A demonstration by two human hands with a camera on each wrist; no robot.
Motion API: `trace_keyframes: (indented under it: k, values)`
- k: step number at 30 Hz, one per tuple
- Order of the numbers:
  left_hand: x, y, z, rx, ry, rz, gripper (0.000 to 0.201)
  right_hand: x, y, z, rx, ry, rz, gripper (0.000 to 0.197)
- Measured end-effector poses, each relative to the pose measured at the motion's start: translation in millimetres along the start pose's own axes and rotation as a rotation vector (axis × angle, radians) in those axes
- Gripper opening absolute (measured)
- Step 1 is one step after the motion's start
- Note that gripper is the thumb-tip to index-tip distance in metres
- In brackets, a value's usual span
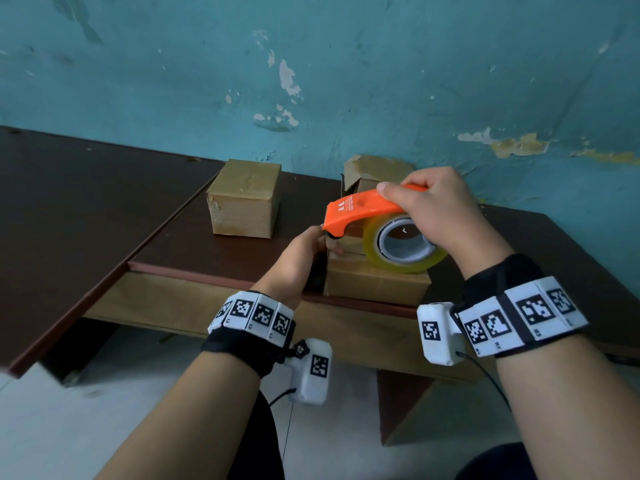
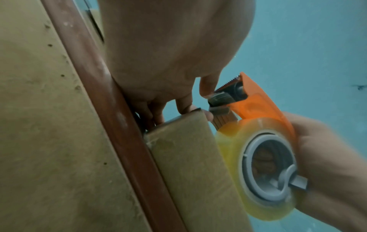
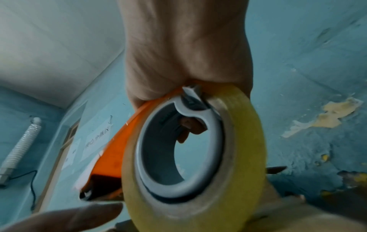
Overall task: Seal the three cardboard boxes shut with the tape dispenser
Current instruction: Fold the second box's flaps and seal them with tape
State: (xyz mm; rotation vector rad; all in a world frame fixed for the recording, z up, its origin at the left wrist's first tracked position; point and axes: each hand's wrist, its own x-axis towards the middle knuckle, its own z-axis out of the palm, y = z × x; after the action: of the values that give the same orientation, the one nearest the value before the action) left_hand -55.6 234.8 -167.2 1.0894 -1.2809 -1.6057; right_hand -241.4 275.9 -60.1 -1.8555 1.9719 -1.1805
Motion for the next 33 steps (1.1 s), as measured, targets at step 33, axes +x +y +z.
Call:
trace_keyframes:
  k: [33]
  values:
    - [-4.7, -17.8, 6.0, 1.110, 0.286, 0.116, 0.044, 12.6, -26.1, 26.6, -0.478, -0.021, -0.217, 0.054]
